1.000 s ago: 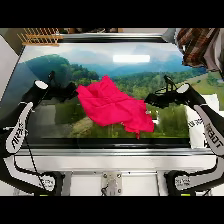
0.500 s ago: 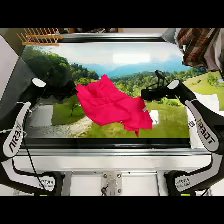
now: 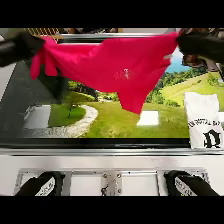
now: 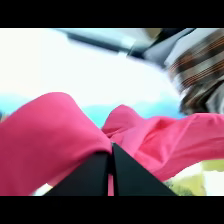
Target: Fold the clothes and pants, and hang the long-sleeved shirts on hangers.
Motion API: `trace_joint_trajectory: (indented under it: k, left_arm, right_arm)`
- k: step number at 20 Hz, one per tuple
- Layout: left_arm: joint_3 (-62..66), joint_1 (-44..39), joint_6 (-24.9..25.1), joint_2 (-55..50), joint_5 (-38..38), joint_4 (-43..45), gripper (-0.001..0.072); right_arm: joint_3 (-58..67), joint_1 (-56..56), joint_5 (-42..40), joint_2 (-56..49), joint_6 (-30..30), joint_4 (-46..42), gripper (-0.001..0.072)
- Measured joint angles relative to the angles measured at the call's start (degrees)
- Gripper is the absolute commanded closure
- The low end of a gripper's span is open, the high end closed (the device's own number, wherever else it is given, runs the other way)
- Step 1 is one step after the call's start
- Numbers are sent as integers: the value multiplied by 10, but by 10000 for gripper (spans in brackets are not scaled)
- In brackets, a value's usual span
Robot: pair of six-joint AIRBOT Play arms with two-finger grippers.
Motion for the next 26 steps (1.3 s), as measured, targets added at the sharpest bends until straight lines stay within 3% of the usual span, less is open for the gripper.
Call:
trace_joint_trajectory:
  k: [7, 14, 19, 24, 25, 26]
  left_arm:
    - [50, -54, -3, 170, -12, 34, 702]
    - [-42, -62, -16, 192, -19, 39, 701]
    - [-136, -65, -18, 47, 27, 39, 701]
    - [-37, -84, 19, -221, 113, 35, 701]
    - [12, -89, 24, -279, 111, 35, 663]
    - [63, -92, 28, -332, 101, 35, 320]
  right_arm:
    - [9, -2, 40, 174, 38, -5, 696]
    - [6, -2, 119, 165, 143, -57, 696]
    - [-9, -2, 155, 34, 182, -111, 696]
    - [-12, -1, 46, -143, 171, -149, 694]
    - [-12, -1, 19, -173, 170, -149, 671]
    - [-12, -1, -6, -198, 168, -151, 502]
